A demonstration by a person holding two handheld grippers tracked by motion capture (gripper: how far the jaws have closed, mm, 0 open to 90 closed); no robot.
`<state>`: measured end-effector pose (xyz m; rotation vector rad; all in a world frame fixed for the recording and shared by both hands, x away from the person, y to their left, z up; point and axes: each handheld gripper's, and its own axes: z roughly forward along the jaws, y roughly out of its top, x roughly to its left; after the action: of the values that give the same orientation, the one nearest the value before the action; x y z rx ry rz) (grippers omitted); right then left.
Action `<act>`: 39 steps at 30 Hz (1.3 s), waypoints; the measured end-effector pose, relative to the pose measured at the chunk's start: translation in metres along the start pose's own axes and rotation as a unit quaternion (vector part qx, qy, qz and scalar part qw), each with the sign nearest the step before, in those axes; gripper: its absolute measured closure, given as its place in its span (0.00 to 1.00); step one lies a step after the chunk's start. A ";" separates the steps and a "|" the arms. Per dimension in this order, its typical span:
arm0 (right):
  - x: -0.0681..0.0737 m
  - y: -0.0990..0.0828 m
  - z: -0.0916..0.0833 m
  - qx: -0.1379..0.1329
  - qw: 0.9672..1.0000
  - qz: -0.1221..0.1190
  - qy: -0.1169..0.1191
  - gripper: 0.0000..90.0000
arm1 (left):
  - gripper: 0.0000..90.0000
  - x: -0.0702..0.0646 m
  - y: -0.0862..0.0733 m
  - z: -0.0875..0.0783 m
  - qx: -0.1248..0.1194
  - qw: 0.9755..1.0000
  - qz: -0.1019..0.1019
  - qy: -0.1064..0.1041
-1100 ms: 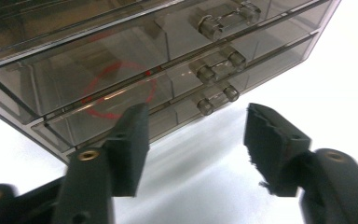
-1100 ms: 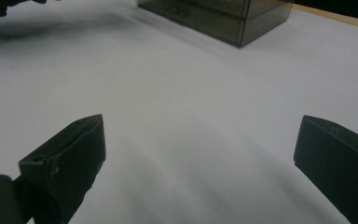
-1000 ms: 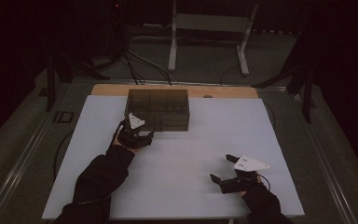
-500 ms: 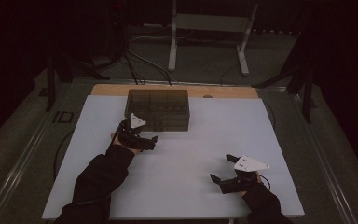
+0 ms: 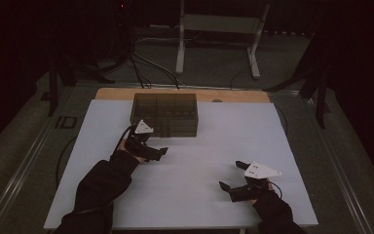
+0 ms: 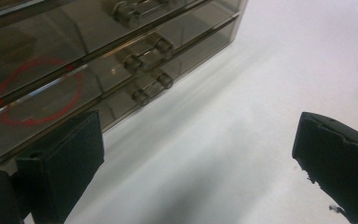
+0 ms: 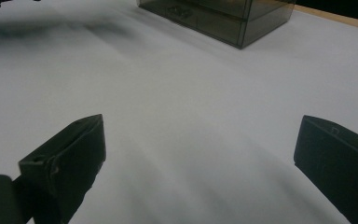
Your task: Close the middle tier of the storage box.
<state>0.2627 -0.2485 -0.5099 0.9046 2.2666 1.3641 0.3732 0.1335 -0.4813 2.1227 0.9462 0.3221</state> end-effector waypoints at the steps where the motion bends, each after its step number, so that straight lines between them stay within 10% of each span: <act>1: 0.000 0.000 0.000 -0.001 1.000 0.000 0.000 0.03 | 0.04 0.000 0.000 0.000 0.002 1.000 0.006 -0.003; 8: 0.000 -0.001 -0.002 -0.001 1.000 0.000 -0.002 0.03 | 0.04 -0.002 0.004 -0.009 -0.016 0.999 0.021 -0.031; 39: 0.001 0.000 0.001 0.004 1.000 0.000 0.000 0.03 | 0.04 0.001 -0.018 -0.049 -0.048 0.998 0.025 0.007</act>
<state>0.2628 -0.2470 -0.5105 0.9068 2.2743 1.3561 0.3398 0.1684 -0.4621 2.0602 0.8700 0.4007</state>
